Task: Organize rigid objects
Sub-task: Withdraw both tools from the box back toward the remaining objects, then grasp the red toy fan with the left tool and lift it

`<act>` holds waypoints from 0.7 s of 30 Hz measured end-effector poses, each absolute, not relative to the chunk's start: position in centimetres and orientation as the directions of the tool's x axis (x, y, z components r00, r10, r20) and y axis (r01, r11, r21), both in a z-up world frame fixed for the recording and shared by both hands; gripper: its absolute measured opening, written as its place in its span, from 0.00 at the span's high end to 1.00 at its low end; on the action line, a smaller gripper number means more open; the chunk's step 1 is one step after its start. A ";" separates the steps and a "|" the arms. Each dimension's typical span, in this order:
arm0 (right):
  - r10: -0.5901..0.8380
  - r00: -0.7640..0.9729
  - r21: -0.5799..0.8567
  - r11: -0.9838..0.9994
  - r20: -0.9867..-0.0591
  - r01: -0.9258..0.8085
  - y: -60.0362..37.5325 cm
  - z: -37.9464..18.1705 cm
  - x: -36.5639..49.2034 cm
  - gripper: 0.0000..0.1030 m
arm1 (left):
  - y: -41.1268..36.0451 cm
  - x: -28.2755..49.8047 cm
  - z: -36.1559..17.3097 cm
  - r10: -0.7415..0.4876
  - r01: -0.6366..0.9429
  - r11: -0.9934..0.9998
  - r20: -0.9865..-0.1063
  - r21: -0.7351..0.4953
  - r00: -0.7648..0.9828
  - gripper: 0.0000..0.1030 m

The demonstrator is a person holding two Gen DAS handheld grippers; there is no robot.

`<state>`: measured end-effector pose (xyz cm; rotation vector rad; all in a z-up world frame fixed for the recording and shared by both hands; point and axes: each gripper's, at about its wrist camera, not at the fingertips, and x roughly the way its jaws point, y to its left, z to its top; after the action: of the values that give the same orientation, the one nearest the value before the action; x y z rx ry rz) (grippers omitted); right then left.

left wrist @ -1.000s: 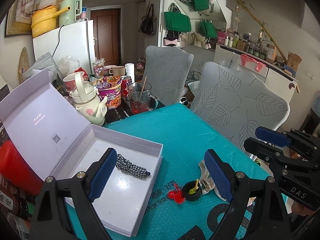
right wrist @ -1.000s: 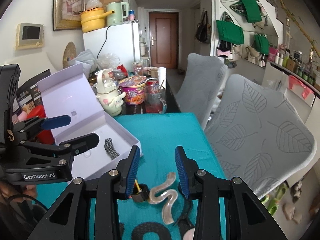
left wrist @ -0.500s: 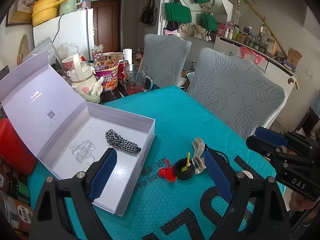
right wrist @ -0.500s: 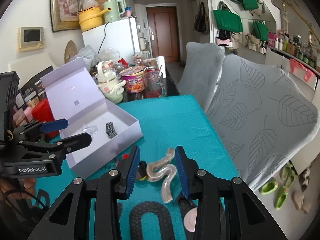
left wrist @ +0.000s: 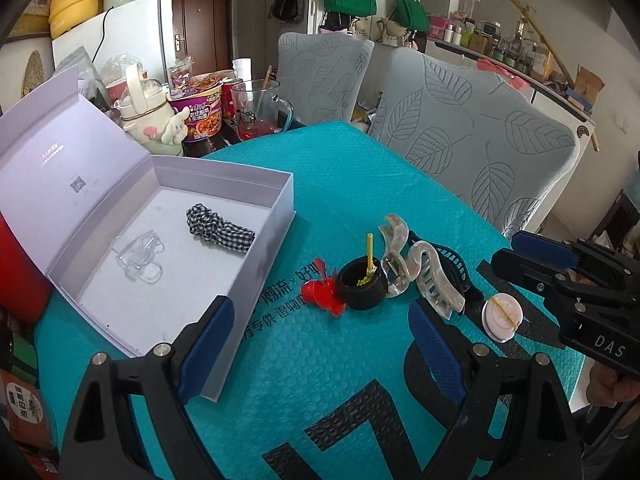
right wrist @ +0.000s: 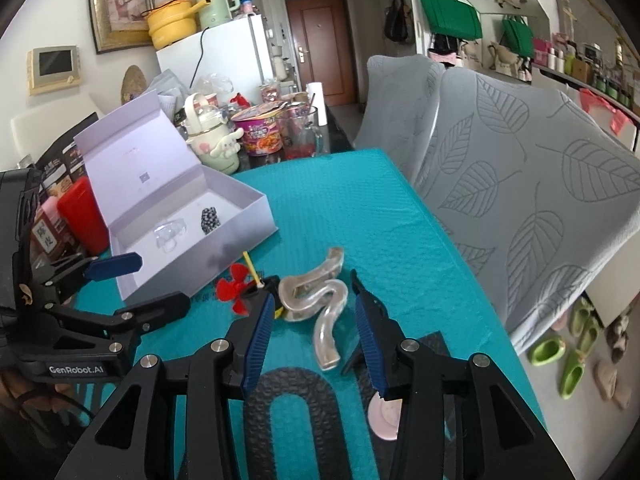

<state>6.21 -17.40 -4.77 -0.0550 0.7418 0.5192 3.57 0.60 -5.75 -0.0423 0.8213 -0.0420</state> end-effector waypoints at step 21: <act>0.443 0.569 0.161 0.864 -0.693 -0.476 -17.8 -8.1 8.9 0.57 | 0.3 8.2 -10.9 -0.037 0.005 0.999 -0.774 -0.043 0.632 0.60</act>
<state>8.87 -17.79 -8.09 -0.0451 0.8005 0.5398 8.24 0.27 -10.85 -0.0385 0.8858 -0.0238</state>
